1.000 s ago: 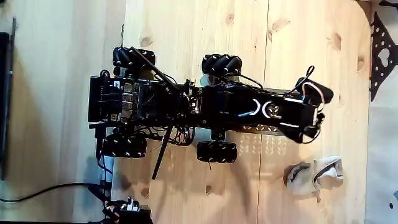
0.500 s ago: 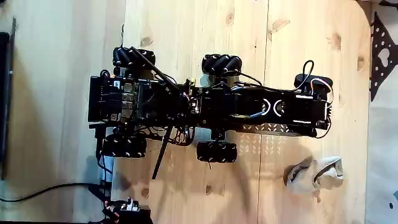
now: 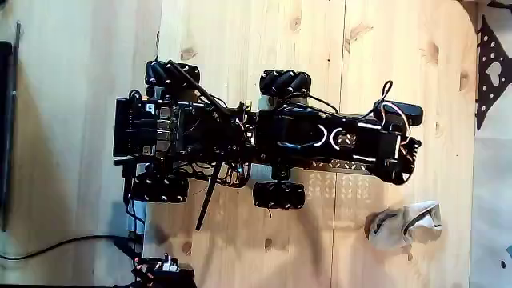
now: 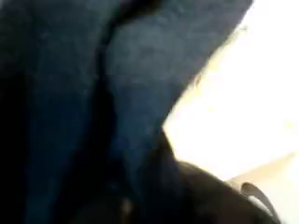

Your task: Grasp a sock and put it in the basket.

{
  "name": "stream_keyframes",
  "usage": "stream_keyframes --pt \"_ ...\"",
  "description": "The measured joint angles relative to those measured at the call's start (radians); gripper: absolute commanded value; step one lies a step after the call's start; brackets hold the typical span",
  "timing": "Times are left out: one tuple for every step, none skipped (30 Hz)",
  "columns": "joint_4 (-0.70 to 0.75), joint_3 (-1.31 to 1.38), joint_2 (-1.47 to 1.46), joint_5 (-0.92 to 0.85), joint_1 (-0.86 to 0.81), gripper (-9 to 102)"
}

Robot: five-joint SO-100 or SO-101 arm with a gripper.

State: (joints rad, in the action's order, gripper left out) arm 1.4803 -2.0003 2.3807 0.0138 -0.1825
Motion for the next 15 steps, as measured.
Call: stream_keyframes --pt "0.0 0.0 -0.002 0.0 -0.005 4" --pt "0.0 0.0 -0.003 0.0 -0.009 6" --pt "0.0 -0.008 -0.003 -0.002 -0.014 8" --pt "0.0 -0.017 -0.003 -0.012 -0.017 9" --pt "0.0 -0.028 -0.003 -0.018 -0.026 9" --pt "0.0 -0.035 -0.003 -0.026 -0.035 9" --pt "0.002 -0.037 -0.003 -0.038 -0.046 9" --pt "0.003 -0.041 -0.003 -0.048 -0.055 9" --pt "0.009 -0.048 -0.003 -0.057 -0.064 10" --pt "0.009 -0.049 -0.003 -0.063 -0.072 10" --pt "0.009 -0.052 -0.003 -0.069 -0.077 10" --pt "0.009 -0.052 -0.003 -0.072 -0.081 10" --pt "0.009 -0.055 -0.003 -0.072 -0.086 10" --pt "0.009 -0.058 -0.003 -0.072 -0.087 10" --pt "0.009 -0.058 -0.003 -0.072 -0.089 10"
